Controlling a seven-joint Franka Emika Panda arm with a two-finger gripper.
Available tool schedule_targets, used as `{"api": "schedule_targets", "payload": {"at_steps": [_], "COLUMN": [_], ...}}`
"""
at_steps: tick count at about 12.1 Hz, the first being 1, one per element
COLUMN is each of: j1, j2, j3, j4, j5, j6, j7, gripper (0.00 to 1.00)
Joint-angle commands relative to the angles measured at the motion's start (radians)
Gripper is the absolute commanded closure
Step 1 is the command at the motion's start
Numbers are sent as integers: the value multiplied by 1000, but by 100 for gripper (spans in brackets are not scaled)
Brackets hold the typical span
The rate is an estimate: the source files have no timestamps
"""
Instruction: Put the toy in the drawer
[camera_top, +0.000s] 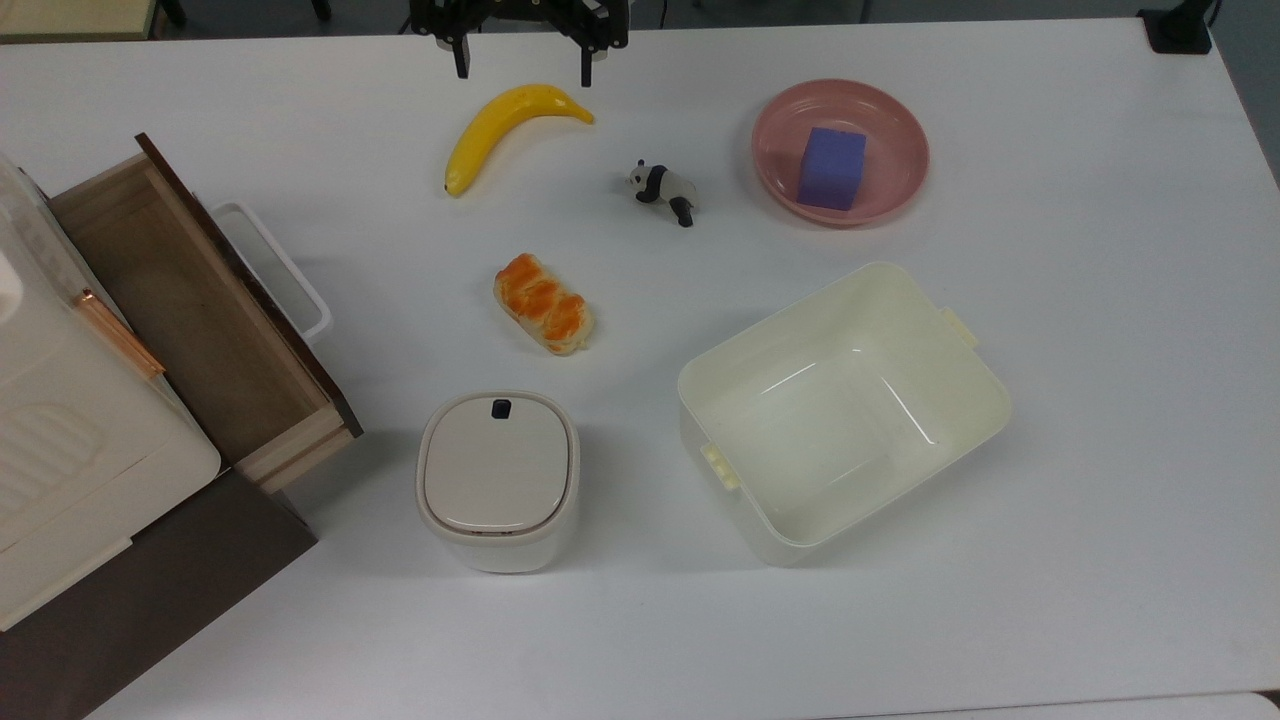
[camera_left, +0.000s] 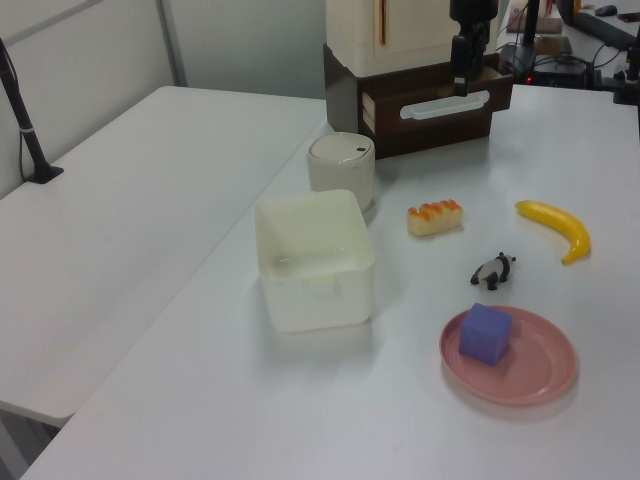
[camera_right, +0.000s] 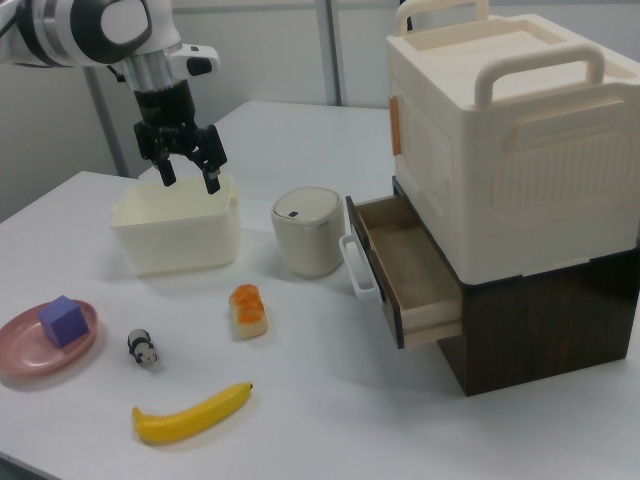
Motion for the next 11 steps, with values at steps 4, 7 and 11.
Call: {"api": "schedule_targets", "payload": {"at_steps": [4, 7, 11], "j1": [1, 0, 1], "j2": [-16, -16, -19], "j3": [-8, -8, -8], "j4": [-10, -12, -24], "j5": [20, 21, 23], "j6": [-20, -19, -13], "j7": [-20, -23, -26], "gripper": [0, 0, 0]}}
